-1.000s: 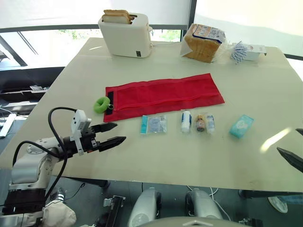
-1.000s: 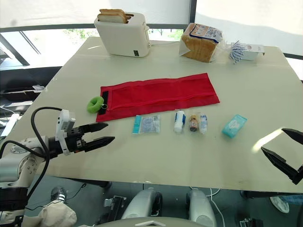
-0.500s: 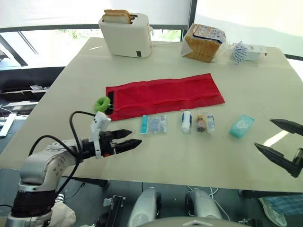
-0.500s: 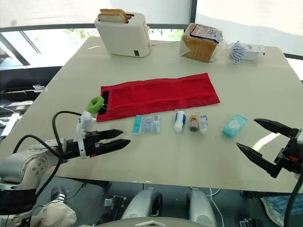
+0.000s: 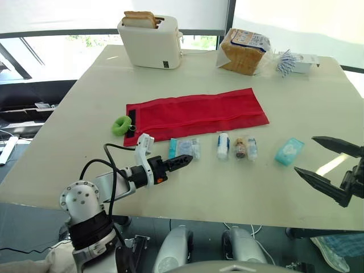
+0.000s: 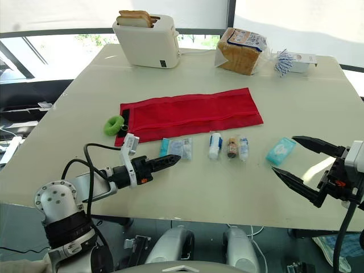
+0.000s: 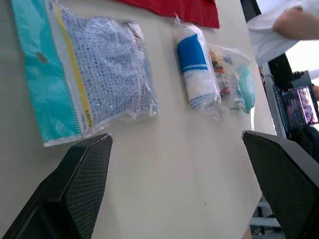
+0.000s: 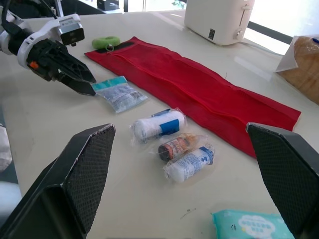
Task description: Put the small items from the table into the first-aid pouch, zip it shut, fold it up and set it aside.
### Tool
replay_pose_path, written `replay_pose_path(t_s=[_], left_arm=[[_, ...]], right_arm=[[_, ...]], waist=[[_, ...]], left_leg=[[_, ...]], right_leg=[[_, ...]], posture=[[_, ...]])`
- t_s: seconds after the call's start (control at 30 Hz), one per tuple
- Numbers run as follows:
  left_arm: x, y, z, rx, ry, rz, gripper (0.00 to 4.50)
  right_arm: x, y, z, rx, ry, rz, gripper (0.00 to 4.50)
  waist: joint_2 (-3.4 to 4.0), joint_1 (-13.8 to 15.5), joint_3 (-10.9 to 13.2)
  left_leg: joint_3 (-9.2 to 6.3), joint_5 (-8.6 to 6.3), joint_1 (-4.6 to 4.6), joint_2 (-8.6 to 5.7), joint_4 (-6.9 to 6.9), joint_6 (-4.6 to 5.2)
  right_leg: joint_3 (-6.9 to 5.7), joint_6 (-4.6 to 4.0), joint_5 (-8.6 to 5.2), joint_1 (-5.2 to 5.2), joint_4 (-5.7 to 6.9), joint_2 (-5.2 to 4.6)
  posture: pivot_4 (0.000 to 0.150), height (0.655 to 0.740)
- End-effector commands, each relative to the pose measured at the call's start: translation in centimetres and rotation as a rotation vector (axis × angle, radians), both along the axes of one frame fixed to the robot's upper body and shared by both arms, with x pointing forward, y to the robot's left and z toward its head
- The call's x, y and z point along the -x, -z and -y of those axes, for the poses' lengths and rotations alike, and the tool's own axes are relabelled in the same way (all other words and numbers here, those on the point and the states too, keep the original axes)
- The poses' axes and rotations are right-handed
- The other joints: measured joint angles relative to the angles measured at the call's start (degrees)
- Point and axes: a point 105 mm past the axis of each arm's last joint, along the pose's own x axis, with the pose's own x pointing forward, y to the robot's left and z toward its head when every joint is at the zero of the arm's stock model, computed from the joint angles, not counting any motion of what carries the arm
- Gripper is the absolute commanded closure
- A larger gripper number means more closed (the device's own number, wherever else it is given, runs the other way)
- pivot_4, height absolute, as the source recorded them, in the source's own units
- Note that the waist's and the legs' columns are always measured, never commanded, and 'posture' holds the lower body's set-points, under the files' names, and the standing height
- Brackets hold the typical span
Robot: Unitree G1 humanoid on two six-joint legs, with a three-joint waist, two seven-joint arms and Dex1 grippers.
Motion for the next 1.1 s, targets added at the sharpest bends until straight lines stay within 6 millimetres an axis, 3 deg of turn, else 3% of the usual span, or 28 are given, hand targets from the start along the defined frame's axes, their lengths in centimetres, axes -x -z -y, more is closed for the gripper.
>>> replay_pose_path(t_s=[0.03, 0.3, 0.5, 0.8, 0.9, 0.93, 1.07, 1.1], left_arm=[[-0.3, 0.1, -0.1, 0.030, -0.086, -0.033, 0.08], [-0.1, -0.1, 1.5, 0.126, -0.226, -0.205, 0.08], [0.0, 0.2, 1.6, 0.150, -0.286, -0.271, 0.08], [-1.8, -0.1, 1.9, 0.188, -0.332, -0.264, 0.08], [-2.6, -0.5, 2.2, 0.193, -0.338, -0.225, 0.69], [-2.7, -0.6, 2.2, 0.195, -0.339, -0.219, 1.29], [-3.4, -1.5, 2.5, 0.227, -0.323, -0.177, 2.67], [-3.4, -1.7, 2.7, 0.223, -0.305, -0.165, 3.30]], right_arm=[[0.6, -1.5, -1.3, -0.001, -0.082, 0.039, 0.00], [1.0, -2.1, -5.0, 0.032, -0.290, 0.018, 0.00], [0.7, -2.1, -5.1, 0.031, -0.302, 0.012, 0.00], [0.4, -2.0, -5.3, 0.015, -0.295, 0.023, 0.00], [0.4, -1.9, -5.3, 0.012, -0.291, 0.027, 0.00], [0.4, -1.8, -5.4, 0.011, -0.289, 0.028, 0.00], [0.3, -1.7, -5.4, 0.001, -0.280, 0.037, 0.00], [0.3, -1.7, -5.5, -0.001, -0.278, 0.038, 0.00]], waist=[[-0.05, 0.0, 0.0], [-0.06, 0.2, 0.0], [-0.06, 0.6, 0.0], [-0.02, 1.3, -0.1], [-0.03, 1.3, 0.0], [-0.03, 1.3, 0.0], [-0.04, 1.3, 0.0], [-0.04, 1.3, 0.0]], left_leg=[[0.00, 0.00, -0.02, -0.01, 0.03, 0.00], [-0.02, 0.07, 0.02, 0.00, 0.04, -0.12], [0.02, 0.15, 0.00, -0.03, 0.04, -0.26], [0.04, 0.16, 0.13, -0.10, 0.06, -0.27], [0.04, 0.17, 0.13, -0.10, 0.07, -0.27], [0.04, 0.16, 0.13, -0.10, 0.07, -0.27], [0.03, 0.17, 0.11, -0.10, 0.07, -0.27], [0.03, 0.17, 0.11, -0.10, 0.07, -0.27]], right_leg=[[-0.01, 0.00, 0.00, 0.00, 0.00, 0.00], [0.04, -0.02, 0.01, 0.00, 0.02, -0.09], [0.03, -0.06, -0.01, 0.03, -0.03, -0.10], [0.00, -0.24, -0.11, 0.20, -0.10, -0.03], [0.00, -0.23, -0.11, 0.20, -0.09, -0.01], [-0.01, -0.23, -0.11, 0.20, -0.10, 0.02], [-0.02, -0.20, -0.09, 0.20, -0.12, 0.13], [-0.02, -0.20, -0.09, 0.20, -0.12, 0.13]], posture=[[0.150, 0.7400], [0.150, 0.7400], [0.150, 0.7400], [0.150, 0.7400], [0.150, 0.7400], [0.150, 0.7400], [0.150, 0.7400], [0.150, 0.7400]])
